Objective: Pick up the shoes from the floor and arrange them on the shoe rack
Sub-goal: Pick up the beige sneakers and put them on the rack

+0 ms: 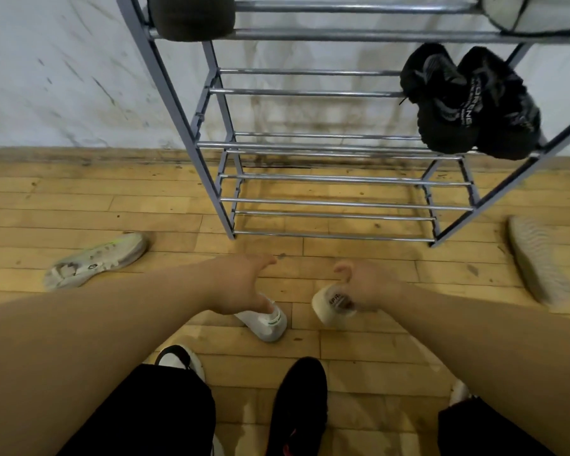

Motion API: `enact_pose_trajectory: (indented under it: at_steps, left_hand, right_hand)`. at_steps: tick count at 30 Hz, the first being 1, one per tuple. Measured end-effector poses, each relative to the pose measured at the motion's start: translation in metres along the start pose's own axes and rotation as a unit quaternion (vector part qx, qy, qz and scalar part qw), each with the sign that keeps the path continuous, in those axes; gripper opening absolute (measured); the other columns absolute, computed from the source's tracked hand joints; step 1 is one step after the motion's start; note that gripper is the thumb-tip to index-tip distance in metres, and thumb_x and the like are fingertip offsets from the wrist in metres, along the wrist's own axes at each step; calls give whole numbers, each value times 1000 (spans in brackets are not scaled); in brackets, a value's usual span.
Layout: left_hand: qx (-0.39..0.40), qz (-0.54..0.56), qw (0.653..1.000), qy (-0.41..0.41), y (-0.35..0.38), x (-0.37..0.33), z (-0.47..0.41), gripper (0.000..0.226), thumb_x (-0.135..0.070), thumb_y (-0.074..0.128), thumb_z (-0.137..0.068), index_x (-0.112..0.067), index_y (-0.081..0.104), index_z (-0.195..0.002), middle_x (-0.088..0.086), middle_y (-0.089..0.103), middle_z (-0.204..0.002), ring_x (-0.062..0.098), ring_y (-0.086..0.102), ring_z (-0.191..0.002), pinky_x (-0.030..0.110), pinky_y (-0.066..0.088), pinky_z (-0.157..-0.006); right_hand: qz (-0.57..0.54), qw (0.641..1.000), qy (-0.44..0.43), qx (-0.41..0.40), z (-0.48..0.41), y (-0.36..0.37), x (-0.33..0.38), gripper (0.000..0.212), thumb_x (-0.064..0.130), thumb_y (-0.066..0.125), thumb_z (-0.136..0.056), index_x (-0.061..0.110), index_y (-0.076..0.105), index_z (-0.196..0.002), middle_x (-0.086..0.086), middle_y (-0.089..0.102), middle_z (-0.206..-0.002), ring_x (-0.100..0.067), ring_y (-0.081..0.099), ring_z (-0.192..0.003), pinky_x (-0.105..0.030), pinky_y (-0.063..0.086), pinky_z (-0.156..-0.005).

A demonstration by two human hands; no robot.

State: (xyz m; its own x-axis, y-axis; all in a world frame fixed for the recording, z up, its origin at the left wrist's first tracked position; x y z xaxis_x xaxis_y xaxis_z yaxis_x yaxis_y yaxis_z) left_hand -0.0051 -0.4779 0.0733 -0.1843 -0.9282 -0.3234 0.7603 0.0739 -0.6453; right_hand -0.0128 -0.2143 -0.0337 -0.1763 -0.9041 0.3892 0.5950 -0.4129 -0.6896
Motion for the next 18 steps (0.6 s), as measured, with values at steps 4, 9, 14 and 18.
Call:
enact_pose_trajectory:
  at_steps: [4, 9, 14, 18]
  left_hand:
    - [-61, -23, 998, 26, 0, -39, -1, 113, -66, 78, -74, -35, 11, -161, 0, 24, -166, 26, 38, -144, 41, 41, -113]
    - [-169, 39, 978, 113, -1, -104, 6, 120, -63, 86, -64, -33, 17, -158, 1, 44, -148, 25, 53, -125, 30, 41, -90]
    - [-269, 151, 929, 204, -17, -168, 22, 79, -65, 88, -58, -37, 51, -121, -16, 62, -105, 5, 59, -91, 30, 49, -72]
    - [-309, 171, 910, 218, -21, -210, 24, 79, -63, 87, -58, -34, 47, -120, -15, 59, -102, 7, 59, -88, 32, 48, -68]
  right_hand:
    - [-67, 997, -18, -13, 45, -72, 16, 40, 28, 80, -88, 25, 65, -125, -2, 70, -105, -18, 69, -90, -30, 57, -73]
    - [-203, 979, -23, -10, 123, -136, 27, 19, 4, 77, -89, 14, 64, -100, -8, 72, -83, -18, 74, -69, -26, 60, -60]
    - [-278, 956, -30, -91, 191, -190, 2, 14, 0, 76, -89, 11, 68, -92, -7, 74, -79, -19, 77, -76, -29, 64, -72]
    - [-239, 956, -53, -159, 226, -212, -25, 11, -3, 75, -88, 3, 70, -95, -10, 73, -75, -17, 75, -70, -24, 61, -63]
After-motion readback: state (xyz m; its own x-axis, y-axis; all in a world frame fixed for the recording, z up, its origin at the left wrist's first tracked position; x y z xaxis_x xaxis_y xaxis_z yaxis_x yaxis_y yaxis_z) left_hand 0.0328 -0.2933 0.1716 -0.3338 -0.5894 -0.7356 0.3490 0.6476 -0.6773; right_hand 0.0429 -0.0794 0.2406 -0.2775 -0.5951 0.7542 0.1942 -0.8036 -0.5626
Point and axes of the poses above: each hand's wrist, its own z-axis away from the middle knuckle, its own y-axis out of the palm, x = y × z, the point moved 1 cm from there along -z, towards the middle knuckle
